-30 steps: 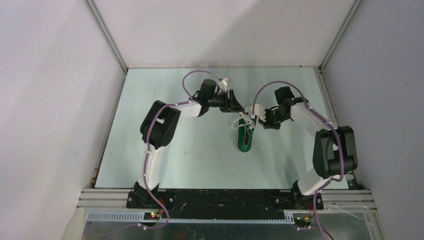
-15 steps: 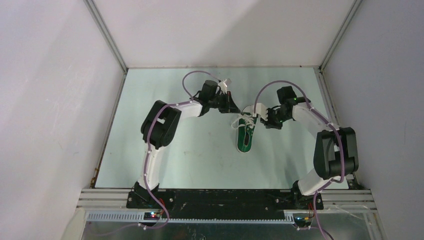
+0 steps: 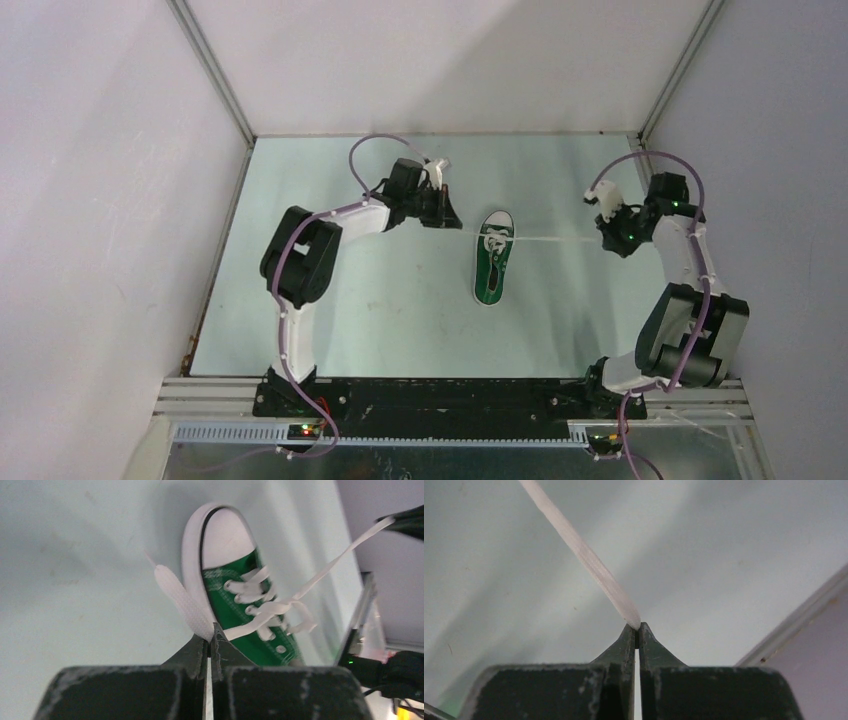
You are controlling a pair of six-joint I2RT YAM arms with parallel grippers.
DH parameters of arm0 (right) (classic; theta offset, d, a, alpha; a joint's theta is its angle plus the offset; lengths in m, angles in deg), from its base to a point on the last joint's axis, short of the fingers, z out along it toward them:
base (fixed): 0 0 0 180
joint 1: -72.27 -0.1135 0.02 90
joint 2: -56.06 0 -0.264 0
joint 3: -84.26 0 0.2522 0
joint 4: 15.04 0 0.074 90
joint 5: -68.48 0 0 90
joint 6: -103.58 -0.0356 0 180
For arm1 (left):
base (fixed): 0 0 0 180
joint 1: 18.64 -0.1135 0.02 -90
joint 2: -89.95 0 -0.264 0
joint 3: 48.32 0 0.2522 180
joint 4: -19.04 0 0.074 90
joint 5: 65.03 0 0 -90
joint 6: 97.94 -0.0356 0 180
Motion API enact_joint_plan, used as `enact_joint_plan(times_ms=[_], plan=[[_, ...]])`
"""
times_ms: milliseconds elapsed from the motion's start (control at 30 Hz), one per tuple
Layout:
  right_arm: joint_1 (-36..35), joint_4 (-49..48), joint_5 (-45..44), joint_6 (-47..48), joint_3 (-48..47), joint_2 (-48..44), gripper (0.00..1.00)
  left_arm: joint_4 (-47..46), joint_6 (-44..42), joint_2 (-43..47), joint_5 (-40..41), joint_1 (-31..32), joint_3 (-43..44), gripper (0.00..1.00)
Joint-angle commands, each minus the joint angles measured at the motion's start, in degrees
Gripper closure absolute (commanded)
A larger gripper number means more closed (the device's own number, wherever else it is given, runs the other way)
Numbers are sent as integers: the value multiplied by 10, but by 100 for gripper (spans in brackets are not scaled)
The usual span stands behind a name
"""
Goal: Tie the shoes
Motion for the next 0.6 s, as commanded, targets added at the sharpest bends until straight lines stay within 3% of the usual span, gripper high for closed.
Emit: enact_joint_plan(times_ms=[0, 267, 567], plan=[[44, 12, -5, -43, 22, -35, 100, 97, -95, 71, 71, -6, -44, 100], [103, -12, -28, -68, 80, -62, 100, 165, -167, 129, 114, -16, -91, 100], [125, -67, -88, -8, 163, -81, 100, 218, -214, 170, 217, -31, -93, 100]])
